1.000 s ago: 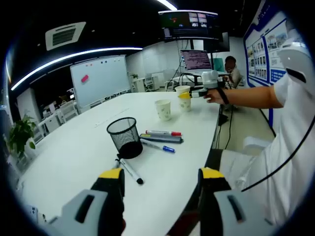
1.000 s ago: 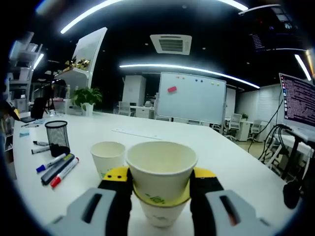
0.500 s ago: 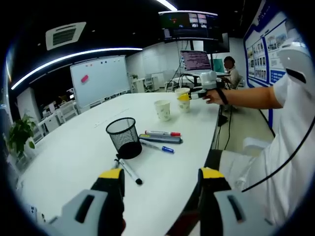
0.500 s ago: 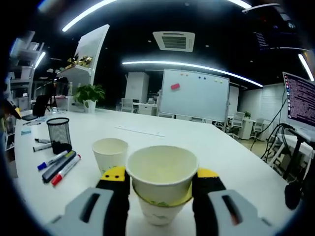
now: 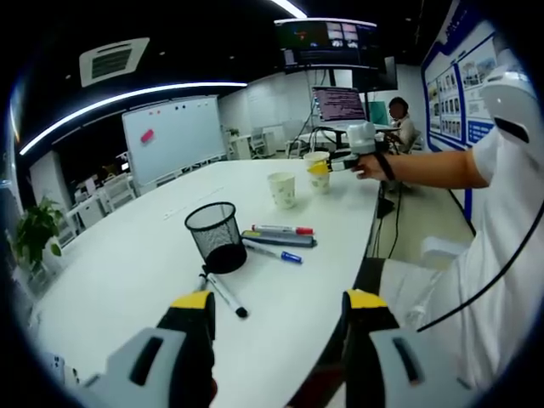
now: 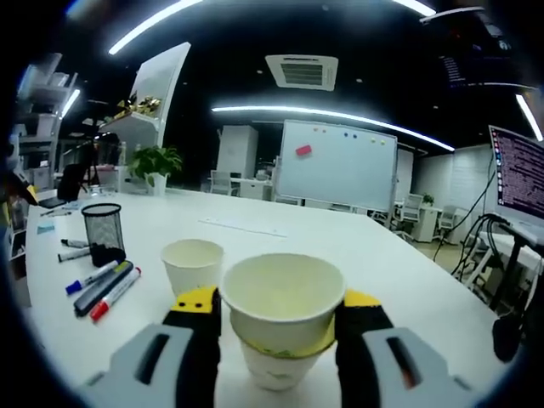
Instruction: Place the scattered laser pointers and whiteboard markers into the pen holder and stack the scattered paper cups together
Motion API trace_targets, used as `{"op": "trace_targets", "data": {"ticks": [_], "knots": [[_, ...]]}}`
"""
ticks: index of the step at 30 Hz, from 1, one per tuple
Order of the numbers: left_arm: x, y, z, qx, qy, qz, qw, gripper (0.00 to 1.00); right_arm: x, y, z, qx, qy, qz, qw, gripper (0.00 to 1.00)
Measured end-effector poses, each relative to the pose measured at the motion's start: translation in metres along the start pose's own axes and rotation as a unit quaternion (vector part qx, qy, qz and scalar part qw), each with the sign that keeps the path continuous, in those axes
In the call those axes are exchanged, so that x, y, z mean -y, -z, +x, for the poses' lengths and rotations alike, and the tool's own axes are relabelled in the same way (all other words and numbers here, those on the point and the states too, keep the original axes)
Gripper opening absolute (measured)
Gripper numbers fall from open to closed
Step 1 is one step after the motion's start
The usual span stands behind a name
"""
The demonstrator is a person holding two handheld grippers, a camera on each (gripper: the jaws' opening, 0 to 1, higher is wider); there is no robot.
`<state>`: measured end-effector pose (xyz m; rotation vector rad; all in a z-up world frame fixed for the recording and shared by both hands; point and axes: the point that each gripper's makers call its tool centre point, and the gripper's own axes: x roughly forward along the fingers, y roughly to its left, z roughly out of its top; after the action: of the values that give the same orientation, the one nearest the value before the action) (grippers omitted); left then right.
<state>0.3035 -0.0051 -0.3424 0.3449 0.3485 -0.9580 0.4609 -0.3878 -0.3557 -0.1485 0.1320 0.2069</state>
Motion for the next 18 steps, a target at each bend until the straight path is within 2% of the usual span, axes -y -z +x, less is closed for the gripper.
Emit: {"op": "trace_targets", "data": {"ticks": [18], "knots": [[-0.0012,0.0005,-0.0017,-0.004,-0.003,0.002,1.0,0.61,0.0006,-0.0059,0.0054,0.009,0.01,-0.024,0.9996,0.53]]}}
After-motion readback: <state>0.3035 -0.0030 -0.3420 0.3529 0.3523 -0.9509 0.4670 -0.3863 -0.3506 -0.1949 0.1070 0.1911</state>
